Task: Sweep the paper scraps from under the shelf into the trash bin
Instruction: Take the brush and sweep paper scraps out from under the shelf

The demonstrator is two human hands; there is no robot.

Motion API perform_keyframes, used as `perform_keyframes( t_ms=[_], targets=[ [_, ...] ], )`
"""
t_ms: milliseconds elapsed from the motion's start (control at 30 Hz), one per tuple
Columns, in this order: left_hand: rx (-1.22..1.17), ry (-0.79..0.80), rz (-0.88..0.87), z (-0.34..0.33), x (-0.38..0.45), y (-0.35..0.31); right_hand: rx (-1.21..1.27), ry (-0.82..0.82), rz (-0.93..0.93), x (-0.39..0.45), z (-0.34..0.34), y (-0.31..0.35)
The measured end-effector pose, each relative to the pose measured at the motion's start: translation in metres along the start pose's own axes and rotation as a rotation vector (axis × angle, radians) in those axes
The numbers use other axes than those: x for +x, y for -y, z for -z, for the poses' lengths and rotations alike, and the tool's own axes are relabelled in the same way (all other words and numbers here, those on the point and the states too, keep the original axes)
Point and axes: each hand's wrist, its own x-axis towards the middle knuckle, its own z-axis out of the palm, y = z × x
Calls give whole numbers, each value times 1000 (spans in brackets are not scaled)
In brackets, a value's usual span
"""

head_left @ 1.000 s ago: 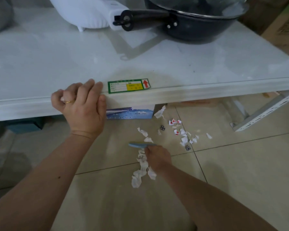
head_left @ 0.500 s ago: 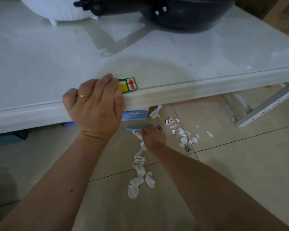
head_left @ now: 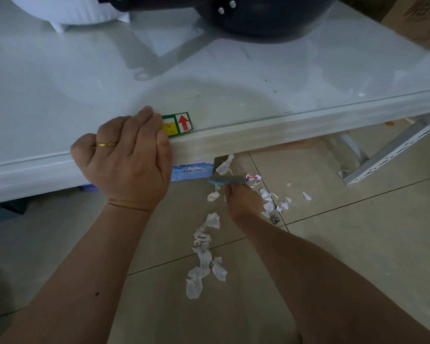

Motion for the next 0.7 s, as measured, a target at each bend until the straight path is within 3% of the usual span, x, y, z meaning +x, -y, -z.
perform_keyframes(
  t_ms=[167,300,433,700],
  targets=[
    [9,-35,-8,-2,-2,-1,259,-44,-239,44,1,3],
    [-10,-44,-3,-3,-2,-1,366,29,-272,75,-11,18],
    [-20,-49,-4,-3,-2,-2,240,215,-249,81,-15,17],
    [-24,26,42,2,2,-4,58,314,-139,9,-24,-9]
  ],
)
